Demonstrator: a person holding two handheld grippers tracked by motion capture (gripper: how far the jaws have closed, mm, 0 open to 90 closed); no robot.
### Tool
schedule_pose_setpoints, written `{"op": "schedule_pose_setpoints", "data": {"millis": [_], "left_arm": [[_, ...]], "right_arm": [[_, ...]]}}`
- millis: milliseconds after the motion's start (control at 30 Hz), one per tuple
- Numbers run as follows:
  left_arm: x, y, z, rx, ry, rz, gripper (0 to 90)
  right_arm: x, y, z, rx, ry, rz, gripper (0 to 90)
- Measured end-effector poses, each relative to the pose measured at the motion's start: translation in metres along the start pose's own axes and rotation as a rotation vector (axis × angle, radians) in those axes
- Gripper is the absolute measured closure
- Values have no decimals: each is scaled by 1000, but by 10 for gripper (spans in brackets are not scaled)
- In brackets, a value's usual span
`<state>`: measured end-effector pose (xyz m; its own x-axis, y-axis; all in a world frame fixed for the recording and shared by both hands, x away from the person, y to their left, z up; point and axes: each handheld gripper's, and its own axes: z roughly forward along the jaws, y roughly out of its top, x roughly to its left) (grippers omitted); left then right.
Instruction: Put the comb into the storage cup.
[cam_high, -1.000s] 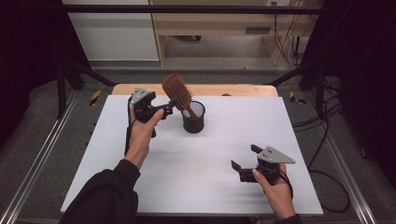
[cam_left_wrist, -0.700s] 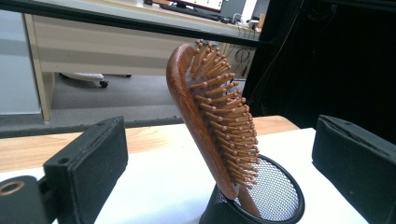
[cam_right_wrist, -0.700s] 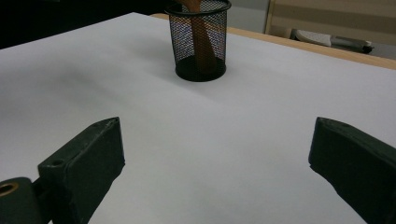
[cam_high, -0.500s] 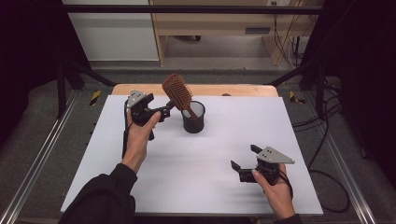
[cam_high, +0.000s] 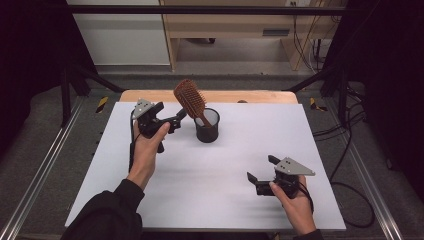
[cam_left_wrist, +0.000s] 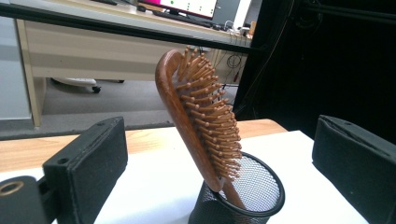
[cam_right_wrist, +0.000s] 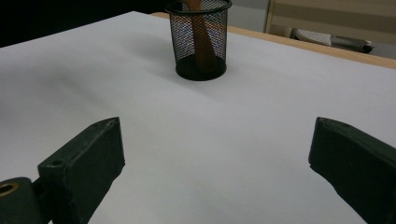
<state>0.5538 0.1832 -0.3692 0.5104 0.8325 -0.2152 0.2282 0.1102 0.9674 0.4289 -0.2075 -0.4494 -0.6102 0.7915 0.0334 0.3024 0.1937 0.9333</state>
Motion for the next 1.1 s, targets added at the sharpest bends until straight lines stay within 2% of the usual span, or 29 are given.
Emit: {"op": "schedule_pose_setpoints", "data": {"millis": [333,667,800,1100], "left_arm": [[0,9,-14,-21,4,20,36],[1,18,-30,-28,18,5,36],[2,22,-38,-33,18,16,32],[9,30,-57,-57,47,45,31]], "right_arm": [[0,0,0,0,-1,-2,38],[1,0,0,5,-9,-8,38],[2,0,1,2,-4,-2,38],[3,0,1,7,1,-10,38]]}}
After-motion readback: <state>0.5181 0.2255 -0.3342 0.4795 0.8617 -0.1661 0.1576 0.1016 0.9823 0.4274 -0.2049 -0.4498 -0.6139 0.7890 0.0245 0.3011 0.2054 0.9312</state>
